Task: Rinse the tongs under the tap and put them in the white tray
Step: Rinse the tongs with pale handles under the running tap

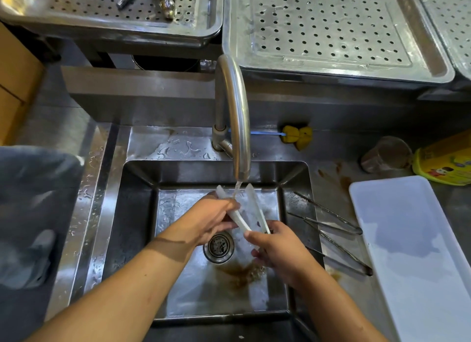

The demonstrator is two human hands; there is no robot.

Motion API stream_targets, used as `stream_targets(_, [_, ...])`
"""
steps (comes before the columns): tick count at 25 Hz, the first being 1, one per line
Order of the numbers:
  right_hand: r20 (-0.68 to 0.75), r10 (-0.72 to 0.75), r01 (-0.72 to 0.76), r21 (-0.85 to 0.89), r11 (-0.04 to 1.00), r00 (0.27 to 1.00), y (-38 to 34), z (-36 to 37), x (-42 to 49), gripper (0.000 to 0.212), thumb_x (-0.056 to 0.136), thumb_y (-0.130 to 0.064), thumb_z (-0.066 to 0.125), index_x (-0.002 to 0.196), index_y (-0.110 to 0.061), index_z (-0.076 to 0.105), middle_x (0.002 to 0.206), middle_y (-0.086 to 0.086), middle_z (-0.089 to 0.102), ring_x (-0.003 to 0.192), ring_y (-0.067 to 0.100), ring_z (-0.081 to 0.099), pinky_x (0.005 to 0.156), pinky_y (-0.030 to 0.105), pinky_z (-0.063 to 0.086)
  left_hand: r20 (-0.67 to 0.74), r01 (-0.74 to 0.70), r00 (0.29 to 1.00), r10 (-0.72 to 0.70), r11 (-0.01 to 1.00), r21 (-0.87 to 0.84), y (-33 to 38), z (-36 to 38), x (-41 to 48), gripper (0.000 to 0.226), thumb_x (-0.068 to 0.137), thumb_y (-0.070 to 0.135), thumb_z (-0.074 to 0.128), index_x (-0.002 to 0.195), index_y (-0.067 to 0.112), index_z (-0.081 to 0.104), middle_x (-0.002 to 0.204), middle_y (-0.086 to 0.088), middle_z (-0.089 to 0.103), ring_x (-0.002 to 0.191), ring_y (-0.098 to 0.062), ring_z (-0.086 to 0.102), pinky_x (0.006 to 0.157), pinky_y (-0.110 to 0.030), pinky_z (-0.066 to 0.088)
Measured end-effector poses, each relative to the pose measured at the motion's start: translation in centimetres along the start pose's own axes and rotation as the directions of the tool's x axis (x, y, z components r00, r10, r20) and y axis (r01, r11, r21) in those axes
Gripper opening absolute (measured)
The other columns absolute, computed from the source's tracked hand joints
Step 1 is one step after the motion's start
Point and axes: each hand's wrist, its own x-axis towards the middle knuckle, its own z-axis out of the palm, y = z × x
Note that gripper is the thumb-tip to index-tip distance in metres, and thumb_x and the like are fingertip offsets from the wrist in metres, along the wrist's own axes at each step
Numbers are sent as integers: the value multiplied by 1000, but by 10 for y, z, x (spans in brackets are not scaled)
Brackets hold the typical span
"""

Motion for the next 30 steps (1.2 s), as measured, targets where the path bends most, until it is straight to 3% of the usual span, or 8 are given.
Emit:
stream_targets(3, [70, 35, -41, 92, 995, 997, 0, 12, -1, 38, 93, -11, 76, 120, -16, 50, 97, 19, 71, 58, 19, 61, 47, 29, 47, -162, 32, 986, -22, 998, 59, 7, 0, 3, 14, 107, 14, 49, 101, 5, 58, 82, -17, 71, 53, -28, 74, 52, -42, 65])
stream_targets(7, [-70, -170, 143, -283, 948, 983, 11, 28, -3, 30, 94, -23, 70, 102, -42, 47, 88, 1, 68, 67, 13, 60, 54, 28, 43, -300, 42, 952, 64, 942, 334, 7, -10, 1, 11, 99, 0, 56, 90, 5, 56, 76, -22, 67, 57, -33, 68, 69, -57, 67])
stream_targets(11, [-104, -253, 199, -368, 908, 962, 14, 27, -2, 22, 99, -23, 64, 100, -38, 47, 90, -5, 65, 76, 9, 63, 59, 24, 46, 6, 9, 1000, -11, 965, 263, 5, -7, -12, 13, 96, -2, 65, 109, 1, 65, 102, -28, 80, 92, -44, 80, 87, -54, 66])
stream_targets(16, [-93, -291, 221, -447, 867, 952, 11, 25, 0, 19, 97, -21, 63, 97, -34, 48, 87, -3, 67, 69, 8, 62, 53, 21, 42, -141, 65, 989, -40, 982, 180, 10, 1, -10, 34, 109, 20, 47, 86, 6, 68, 67, -15, 78, 59, -32, 77, 65, -42, 68])
stream_targets(20, [7, -287, 254, -485, 837, 958, -3, 26, 7, 12, 107, -42, 48, 103, -31, 52, 86, -7, 65, 76, 12, 62, 60, 27, 43, 95, 109, 990, -100, 990, -87, 1, -8, -10, 63, 97, 68, 56, 102, 11, 80, 101, -22, 82, 86, -33, 81, 79, -52, 67])
stream_targets(24, [169, -288, 334, -518, 788, 942, -27, 36, 36, 34, 111, -38, 44, 126, -21, 70, 111, -1, 72, 100, 15, 66, 83, 27, 47, -36, 42, 998, -51, 971, -235, -4, -23, -7, 29, 88, 43, 81, 90, 14, 82, 87, -12, 80, 79, -28, 78, 78, -43, 67])
stream_targets(27, [104, -141, 156, -156, 975, 985, -39, 41, 60, 11, 103, -23, 65, 102, -18, 75, 76, 2, 62, 58, 13, 56, 56, 30, 46, -215, -84, 976, -20, 884, -459, -4, -43, -2, 5, 99, 18, 73, 97, 13, 72, 94, -10, 76, 90, -26, 72, 75, -37, 66])
stream_targets(30, [66, 23, -45, 351, 935, 998, -47, 56, 74, 15, 101, -13, 64, 89, -9, 72, 78, 10, 59, 59, 17, 55, 53, 29, 53, -264, -161, 964, -3, 786, -597, -3, -62, -4, 11, 101, 13, 70, 111, 9, 69, 107, -8, 75, 98, -22, 72, 65, -29, 65])
